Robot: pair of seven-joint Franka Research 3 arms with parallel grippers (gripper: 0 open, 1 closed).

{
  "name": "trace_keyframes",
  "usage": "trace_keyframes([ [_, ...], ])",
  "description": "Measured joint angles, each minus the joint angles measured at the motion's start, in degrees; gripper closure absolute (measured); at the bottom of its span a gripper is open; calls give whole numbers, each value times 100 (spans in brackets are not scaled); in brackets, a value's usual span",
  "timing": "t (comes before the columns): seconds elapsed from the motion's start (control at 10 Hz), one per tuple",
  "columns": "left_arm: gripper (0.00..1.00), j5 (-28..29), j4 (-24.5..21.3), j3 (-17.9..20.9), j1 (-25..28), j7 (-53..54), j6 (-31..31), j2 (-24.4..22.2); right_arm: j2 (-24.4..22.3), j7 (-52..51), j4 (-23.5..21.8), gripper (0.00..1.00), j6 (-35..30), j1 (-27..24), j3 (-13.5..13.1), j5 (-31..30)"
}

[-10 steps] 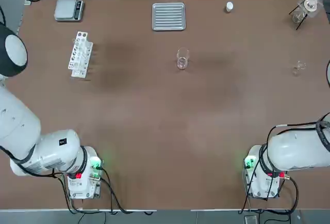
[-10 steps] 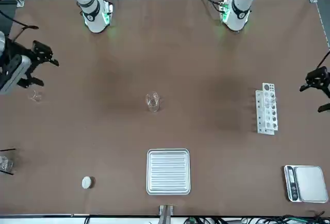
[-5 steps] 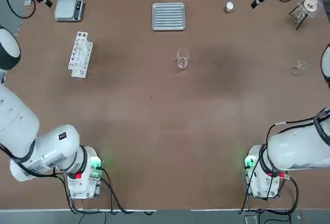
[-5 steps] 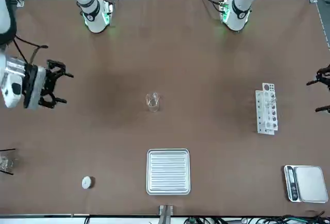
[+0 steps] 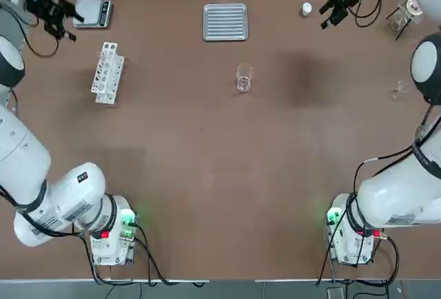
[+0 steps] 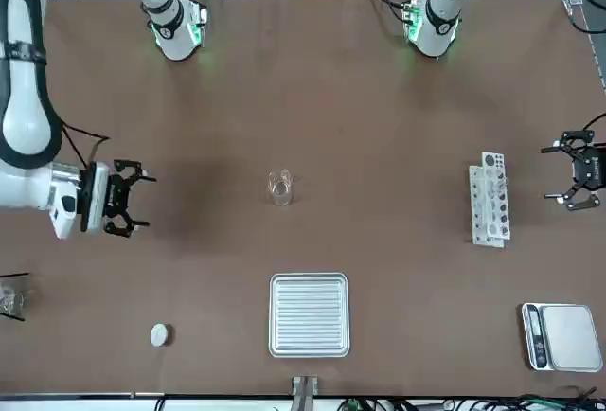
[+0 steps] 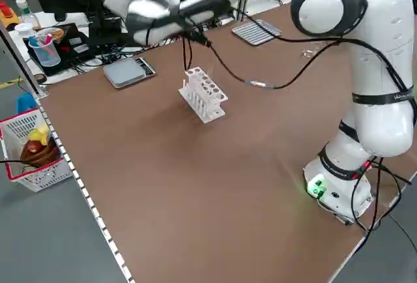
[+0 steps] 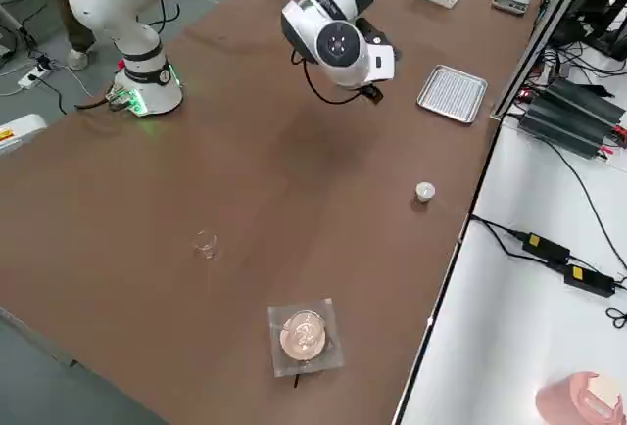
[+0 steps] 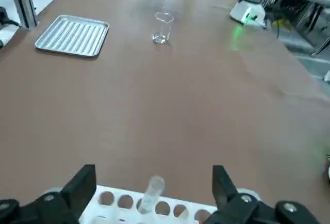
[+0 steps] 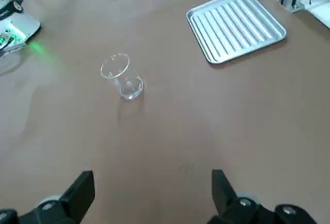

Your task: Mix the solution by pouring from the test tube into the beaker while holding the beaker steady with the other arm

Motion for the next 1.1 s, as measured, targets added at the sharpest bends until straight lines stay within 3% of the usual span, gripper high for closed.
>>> trace_keyframes([
  [0.3, 2, -641, -44, -5, 604, 787, -503, 630, 690, -1547, -407, 1, 767, 37, 278, 1166],
  [0.7, 9, -1500, -81, -39, 514, 1578, -528, 1580, 1367, -2474, -595, 1, 969, 77, 812, 2515],
  [0.9, 15, -1879, -78, -113, 477, 1599, -481, 1816, 1624, -2760, -612, 1, 981, 198, 875, 2774],
  [1.1, 15, -1950, -96, -143, 415, 1599, -478, 1925, 1803, -3232, -615, 1, 982, 251, 949, 2814],
])
